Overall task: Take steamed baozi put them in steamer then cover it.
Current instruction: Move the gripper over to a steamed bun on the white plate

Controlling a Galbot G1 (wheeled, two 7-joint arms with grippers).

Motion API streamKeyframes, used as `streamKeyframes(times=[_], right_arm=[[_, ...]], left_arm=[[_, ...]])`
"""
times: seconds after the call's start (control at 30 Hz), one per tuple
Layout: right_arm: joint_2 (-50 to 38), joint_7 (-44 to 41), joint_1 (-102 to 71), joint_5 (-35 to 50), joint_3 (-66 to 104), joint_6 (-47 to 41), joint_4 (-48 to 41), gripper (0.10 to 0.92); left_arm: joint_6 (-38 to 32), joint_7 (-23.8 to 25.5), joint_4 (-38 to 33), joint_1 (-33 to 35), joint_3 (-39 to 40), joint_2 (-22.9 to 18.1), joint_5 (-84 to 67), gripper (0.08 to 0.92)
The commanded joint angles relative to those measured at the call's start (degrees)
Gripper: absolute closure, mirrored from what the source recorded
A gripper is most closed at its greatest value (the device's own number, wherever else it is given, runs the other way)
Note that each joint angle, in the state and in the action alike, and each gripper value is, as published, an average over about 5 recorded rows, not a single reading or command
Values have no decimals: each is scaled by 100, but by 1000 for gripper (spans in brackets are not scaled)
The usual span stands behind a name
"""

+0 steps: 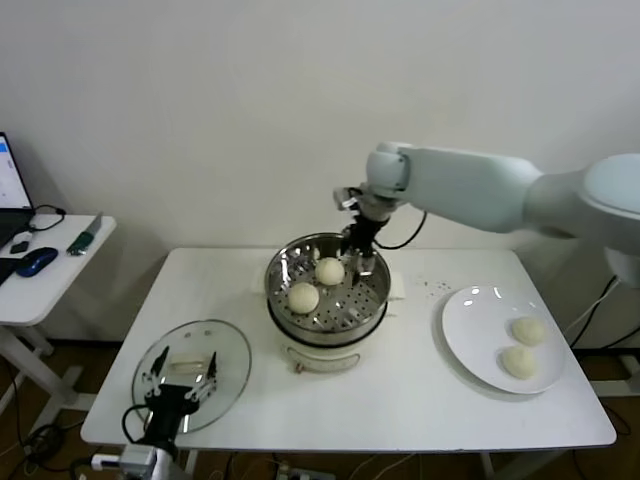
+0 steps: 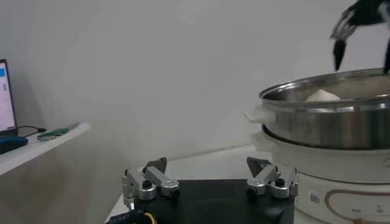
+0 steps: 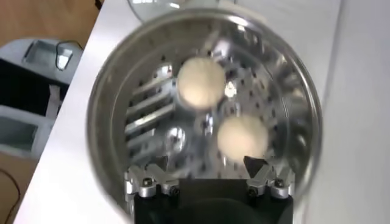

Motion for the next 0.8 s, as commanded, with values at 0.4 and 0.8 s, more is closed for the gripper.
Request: streamKeyframes(times=[0.4, 0.8], right_arm=[[-4087, -171, -1667, -3061, 1151, 584, 1293, 203], [-4259, -329, -3920, -4238, 3509, 1073, 503, 203]], left_arm=[[63, -25, -12, 93, -38, -48, 227, 177], [174, -58, -60, 114, 32, -202, 492, 177]])
